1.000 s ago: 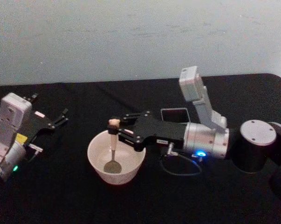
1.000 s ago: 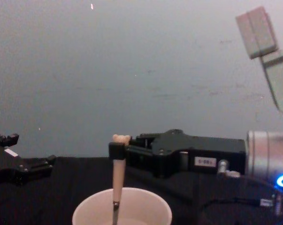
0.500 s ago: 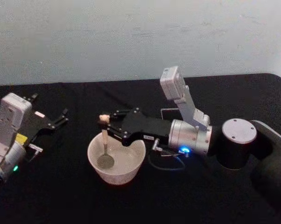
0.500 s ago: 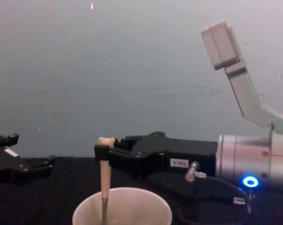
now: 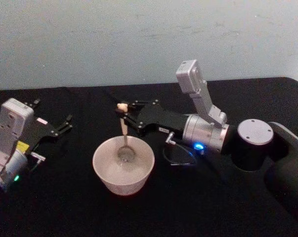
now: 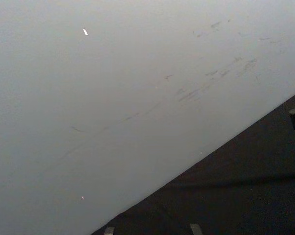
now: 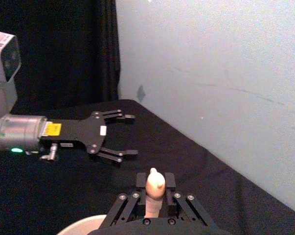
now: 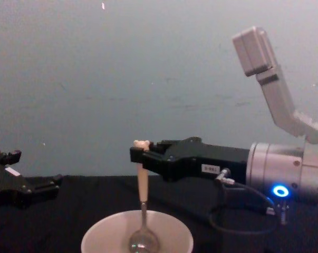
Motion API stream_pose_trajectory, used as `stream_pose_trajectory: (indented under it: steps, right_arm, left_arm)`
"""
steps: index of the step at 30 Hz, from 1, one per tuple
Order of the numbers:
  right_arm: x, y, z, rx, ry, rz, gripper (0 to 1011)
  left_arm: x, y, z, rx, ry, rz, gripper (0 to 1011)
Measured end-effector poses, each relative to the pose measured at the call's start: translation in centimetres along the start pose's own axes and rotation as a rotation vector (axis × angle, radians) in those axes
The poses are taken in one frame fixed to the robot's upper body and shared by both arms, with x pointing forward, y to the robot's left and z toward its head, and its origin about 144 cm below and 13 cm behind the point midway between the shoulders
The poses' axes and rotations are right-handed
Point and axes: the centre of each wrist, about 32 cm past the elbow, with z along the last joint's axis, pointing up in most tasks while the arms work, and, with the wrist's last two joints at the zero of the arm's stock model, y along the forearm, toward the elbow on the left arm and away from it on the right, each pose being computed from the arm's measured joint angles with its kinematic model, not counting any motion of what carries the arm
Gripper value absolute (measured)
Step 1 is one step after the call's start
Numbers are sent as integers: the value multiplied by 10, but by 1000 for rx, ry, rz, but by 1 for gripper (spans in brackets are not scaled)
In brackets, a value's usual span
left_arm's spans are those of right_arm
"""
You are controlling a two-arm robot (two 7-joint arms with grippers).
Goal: Pick up the stirring spoon with one hand, stir inside the cup, then place it back in its original position.
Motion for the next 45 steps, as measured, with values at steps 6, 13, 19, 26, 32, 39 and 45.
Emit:
stream_pose_trajectory:
  steps: [6, 13, 19, 26, 32, 39, 45]
  right_arm:
    - [3, -15, 0, 4, -15, -18, 215]
    - [0, -36, 2, -3, -26, 21, 215]
    - [-9, -53, 6, -9, -22, 79, 215]
    - [-20, -64, 9, -8, -1, 147, 215]
    - [-30, -63, 9, -13, 17, 192, 215]
    - [-34, -52, 9, -6, 20, 199, 215]
    - [-32, -34, 8, 0, 13, 173, 215]
  left_arm:
    - [0, 0, 0, 0, 0, 0, 1001]
    - [0, 0, 0, 0, 0, 0, 1001]
    - [0, 0, 0, 0, 0, 0, 1001]
    - [0, 0, 0, 0, 0, 0, 1001]
    - [0, 0, 0, 0, 0, 0, 1001]
    - [0, 0, 0, 0, 0, 0, 1001]
    - [0, 0, 0, 0, 0, 0, 1001]
